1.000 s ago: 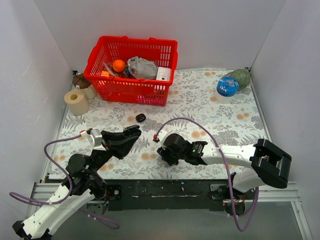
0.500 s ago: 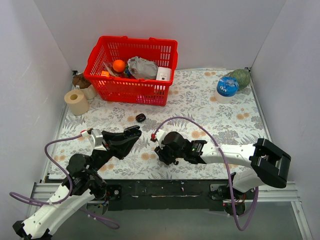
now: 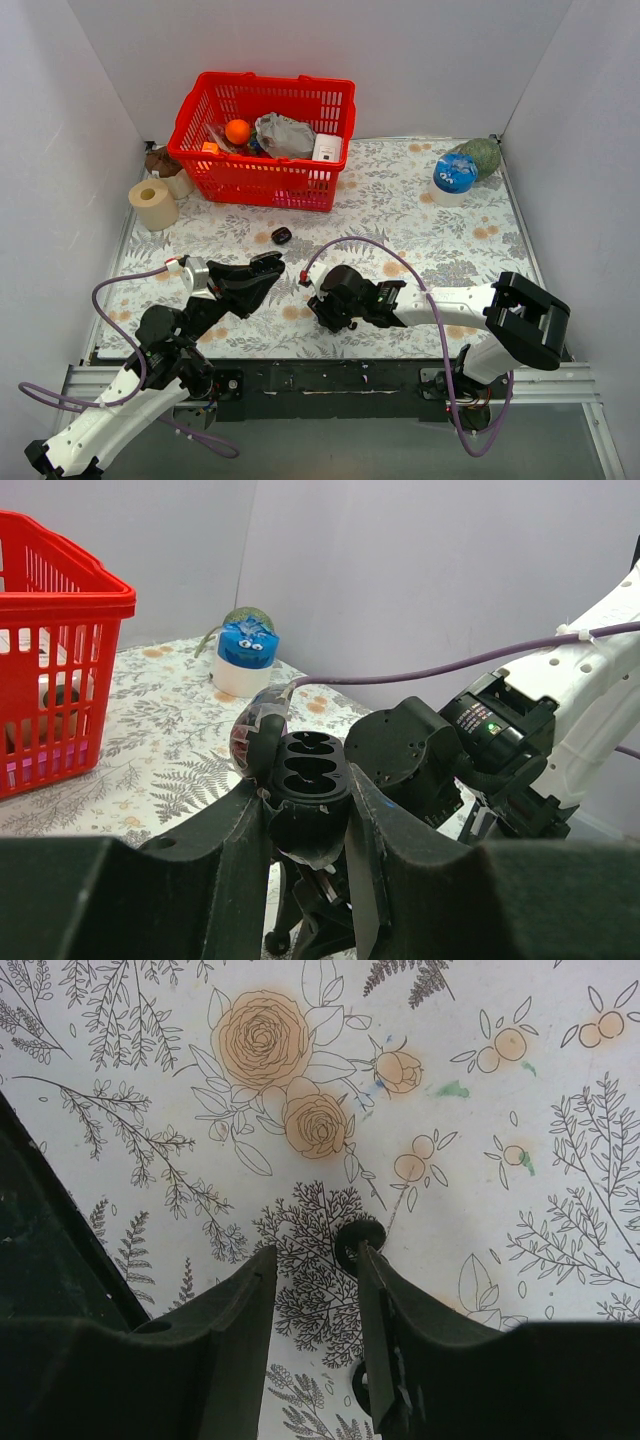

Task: Insert the wireless bluetooth earbuds into the charging case
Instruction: Pick up the earbud from the center of the board.

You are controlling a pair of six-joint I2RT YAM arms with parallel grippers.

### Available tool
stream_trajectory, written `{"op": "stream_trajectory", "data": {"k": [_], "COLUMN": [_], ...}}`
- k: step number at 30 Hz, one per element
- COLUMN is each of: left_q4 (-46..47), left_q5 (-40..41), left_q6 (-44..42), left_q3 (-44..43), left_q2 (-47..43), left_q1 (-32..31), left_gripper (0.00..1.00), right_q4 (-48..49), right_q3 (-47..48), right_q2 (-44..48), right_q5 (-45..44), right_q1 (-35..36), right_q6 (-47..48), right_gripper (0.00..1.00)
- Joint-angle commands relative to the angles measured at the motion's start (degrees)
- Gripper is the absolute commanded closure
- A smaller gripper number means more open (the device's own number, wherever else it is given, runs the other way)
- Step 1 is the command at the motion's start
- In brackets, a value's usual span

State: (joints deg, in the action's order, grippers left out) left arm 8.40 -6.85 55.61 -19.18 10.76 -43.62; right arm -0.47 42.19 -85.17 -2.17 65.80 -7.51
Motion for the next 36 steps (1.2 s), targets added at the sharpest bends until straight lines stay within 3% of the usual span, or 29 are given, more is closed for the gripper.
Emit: {"op": "stream_trajectory", "data": {"k": [1, 18, 27, 30, 32, 36], "left_q4": [0.6, 0.6, 1.6, 1.5, 1.4, 0.8], "left_q5": [-0.4, -0.8, -0.9, -1.1, -1.1, -1.3], "left_q6": [0.5, 1.1, 1.4, 1.7, 1.7, 1.7], "left_q3": [0.5, 0.6, 0.8, 0.8, 0.8, 0.6], "left_q2": [0.9, 1.5, 1.9, 1.9, 2.0, 1.8], "left_q1": [-0.1, -0.1, -0.1, -0.1, -0.1, -0.1], "left_gripper": [1.00, 1.00, 1.00, 1.00, 1.00, 1.00], "right_q4": [2.1, 3.1, 2.4, 2.1, 2.1, 2.4], "right_q3": [0.4, -1.6, -0.4, 0.1, 0.1, -0.4], "right_q2": [-0.4, 0.4, 5.6, 4.8, 3.9, 1.9], "right_q5": [-0.1, 0.4, -0.6, 1.6, 4.0, 5.3], "right_q1": [-0.7, -2.3, -1.2, -0.9, -0.9, -0.9], "right_q6": [-0.1, -0.7, -0.8, -0.5, -0.3, -0.8], "right_gripper": [0.54, 0.53, 0.43, 0.49, 0.62, 0.64]}}
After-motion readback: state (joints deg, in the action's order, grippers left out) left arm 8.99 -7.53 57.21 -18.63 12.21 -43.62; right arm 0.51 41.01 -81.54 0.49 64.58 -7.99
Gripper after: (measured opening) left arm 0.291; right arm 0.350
